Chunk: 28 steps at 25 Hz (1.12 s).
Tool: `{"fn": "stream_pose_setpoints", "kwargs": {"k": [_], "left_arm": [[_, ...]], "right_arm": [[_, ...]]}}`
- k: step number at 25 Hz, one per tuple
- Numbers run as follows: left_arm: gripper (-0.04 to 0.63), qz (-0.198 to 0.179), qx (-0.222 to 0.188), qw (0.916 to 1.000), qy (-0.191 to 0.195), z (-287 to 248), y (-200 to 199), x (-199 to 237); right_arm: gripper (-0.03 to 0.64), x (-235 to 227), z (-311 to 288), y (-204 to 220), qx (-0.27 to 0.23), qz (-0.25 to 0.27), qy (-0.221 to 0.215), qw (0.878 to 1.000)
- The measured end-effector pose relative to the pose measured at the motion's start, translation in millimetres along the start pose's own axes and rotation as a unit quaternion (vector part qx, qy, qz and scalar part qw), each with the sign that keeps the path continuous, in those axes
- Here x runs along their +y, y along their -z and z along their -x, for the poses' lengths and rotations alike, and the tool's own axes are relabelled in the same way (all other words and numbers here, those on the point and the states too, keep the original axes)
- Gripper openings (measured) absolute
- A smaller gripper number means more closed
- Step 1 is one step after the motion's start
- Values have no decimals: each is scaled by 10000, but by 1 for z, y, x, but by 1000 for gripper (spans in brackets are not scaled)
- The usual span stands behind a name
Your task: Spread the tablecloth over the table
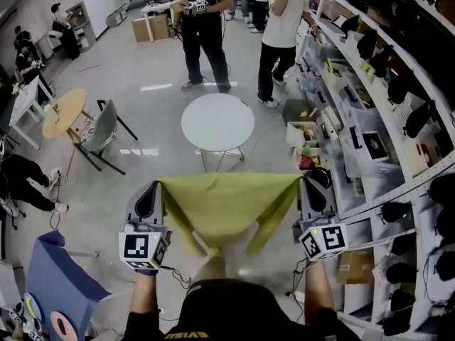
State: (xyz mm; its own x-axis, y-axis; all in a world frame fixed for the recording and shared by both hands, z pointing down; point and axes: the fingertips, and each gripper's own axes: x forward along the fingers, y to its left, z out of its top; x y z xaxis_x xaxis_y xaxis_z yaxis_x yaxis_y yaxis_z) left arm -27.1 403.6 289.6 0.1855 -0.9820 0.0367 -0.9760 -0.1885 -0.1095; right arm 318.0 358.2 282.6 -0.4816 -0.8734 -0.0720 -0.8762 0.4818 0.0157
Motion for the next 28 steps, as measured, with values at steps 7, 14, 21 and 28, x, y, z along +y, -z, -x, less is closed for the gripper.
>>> {"fn": "stream_pose_setpoints", "kwargs": {"k": [7, 14, 21, 28], "left_arm": [[20, 252, -45, 9990, 357, -92, 1, 70], [20, 360, -205, 9977, 536, -164, -10, 128], [20, 370, -146, 9981, 480, -238, -3, 165], [20, 396, -88, 9990, 161, -328, 0, 201]], "right_arm": [[3, -8, -102, -1, 121, 6, 321, 9994], [3, -1, -188, -19, -37, 227, 402, 9989], [3, -23, -269, -6, -1, 251, 379, 9990], [3, -62, -382, 8, -24, 221, 92, 9997]]}}
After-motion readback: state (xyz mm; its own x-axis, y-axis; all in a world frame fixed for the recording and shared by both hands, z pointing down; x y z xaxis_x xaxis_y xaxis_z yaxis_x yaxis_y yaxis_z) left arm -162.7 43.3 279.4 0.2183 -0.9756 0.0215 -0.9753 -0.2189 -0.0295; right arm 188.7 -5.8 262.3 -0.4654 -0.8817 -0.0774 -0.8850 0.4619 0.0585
